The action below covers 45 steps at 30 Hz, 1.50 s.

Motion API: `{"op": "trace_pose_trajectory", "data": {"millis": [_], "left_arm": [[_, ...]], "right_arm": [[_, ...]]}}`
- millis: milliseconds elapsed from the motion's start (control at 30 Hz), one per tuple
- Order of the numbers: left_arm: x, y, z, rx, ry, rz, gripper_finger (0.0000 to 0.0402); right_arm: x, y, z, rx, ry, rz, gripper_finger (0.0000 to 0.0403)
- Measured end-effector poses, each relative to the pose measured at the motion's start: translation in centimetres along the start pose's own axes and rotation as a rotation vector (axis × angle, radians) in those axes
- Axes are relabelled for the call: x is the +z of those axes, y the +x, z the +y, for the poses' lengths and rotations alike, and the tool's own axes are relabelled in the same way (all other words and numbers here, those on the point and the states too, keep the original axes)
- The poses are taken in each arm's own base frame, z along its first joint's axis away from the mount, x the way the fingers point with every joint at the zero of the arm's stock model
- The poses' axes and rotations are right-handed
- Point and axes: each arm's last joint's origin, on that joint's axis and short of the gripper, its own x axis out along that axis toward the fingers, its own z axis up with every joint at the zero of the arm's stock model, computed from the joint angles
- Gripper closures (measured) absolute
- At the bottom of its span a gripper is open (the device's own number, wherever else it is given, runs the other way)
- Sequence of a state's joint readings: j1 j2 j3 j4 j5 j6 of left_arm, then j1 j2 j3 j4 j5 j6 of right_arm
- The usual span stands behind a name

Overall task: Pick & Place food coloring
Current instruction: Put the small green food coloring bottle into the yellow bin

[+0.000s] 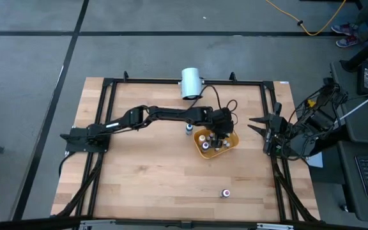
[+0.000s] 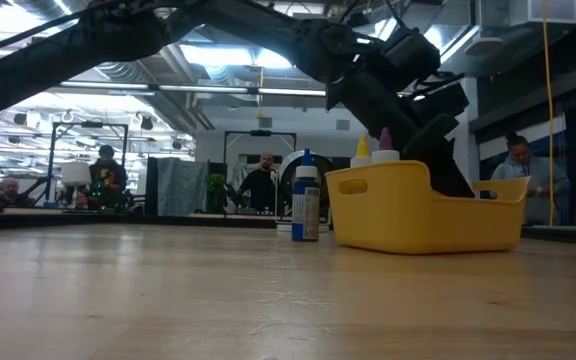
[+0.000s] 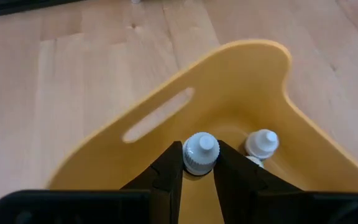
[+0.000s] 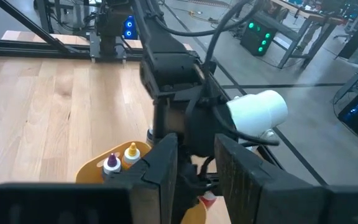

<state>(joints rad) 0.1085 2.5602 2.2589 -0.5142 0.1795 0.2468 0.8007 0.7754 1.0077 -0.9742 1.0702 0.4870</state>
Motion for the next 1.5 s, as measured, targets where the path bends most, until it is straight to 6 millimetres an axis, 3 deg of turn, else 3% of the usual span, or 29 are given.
{"op": "trace_pose_trajectory", "data": {"millis": [300,1500], "left_arm": [[1.2,-0.3,-1.5,0.009,0.052,0.003,0.0331],[1.0,-0.1,-2.2,-0.002,0.071,0.014,0.0329]], "right_arm": [[0.0,0.0,0.0,-0.001,-0.002,0.001,0.0293],[-0.2,0.0,-0.1,-0.007,-0.023,0.014,0.0293]]}}
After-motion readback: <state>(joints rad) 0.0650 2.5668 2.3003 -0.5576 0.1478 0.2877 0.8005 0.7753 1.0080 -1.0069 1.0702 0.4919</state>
